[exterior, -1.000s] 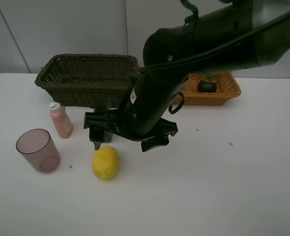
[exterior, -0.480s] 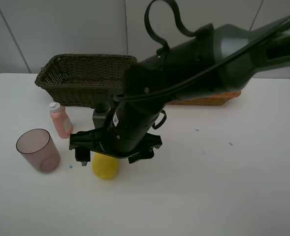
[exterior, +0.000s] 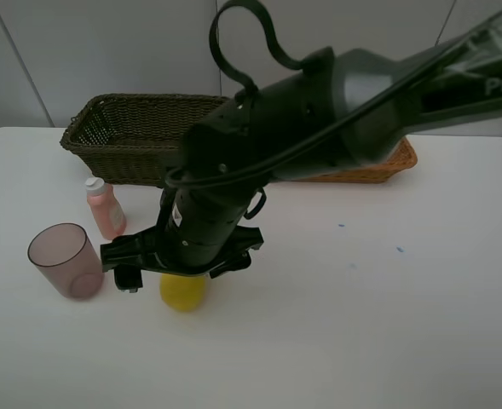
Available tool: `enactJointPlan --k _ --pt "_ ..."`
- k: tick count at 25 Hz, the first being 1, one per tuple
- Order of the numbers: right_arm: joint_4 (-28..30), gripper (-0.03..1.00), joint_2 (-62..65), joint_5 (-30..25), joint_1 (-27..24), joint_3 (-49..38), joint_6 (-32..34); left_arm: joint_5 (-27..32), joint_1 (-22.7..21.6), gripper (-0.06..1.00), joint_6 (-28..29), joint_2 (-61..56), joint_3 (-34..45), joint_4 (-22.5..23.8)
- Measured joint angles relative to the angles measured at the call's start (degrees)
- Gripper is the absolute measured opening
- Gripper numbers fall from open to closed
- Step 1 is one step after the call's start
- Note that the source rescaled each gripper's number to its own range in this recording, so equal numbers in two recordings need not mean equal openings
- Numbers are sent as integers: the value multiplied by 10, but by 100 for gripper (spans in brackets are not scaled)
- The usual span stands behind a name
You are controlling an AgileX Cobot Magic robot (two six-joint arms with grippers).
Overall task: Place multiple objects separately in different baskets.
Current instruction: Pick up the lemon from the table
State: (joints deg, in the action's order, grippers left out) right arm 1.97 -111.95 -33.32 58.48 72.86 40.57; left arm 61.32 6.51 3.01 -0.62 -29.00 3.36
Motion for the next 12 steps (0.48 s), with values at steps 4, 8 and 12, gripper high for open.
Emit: enactJointPlan --k 4,8,12 --pt "-3 97 -38 -43 0 51 0 0 0 100 0 0 0 0" --pt "-3 97 -74 -118 0 100 2 0 0 100 0 0 0 0" --pt "-1 97 -95 -145 0 122 4 0 0 100 0 0 0 0"
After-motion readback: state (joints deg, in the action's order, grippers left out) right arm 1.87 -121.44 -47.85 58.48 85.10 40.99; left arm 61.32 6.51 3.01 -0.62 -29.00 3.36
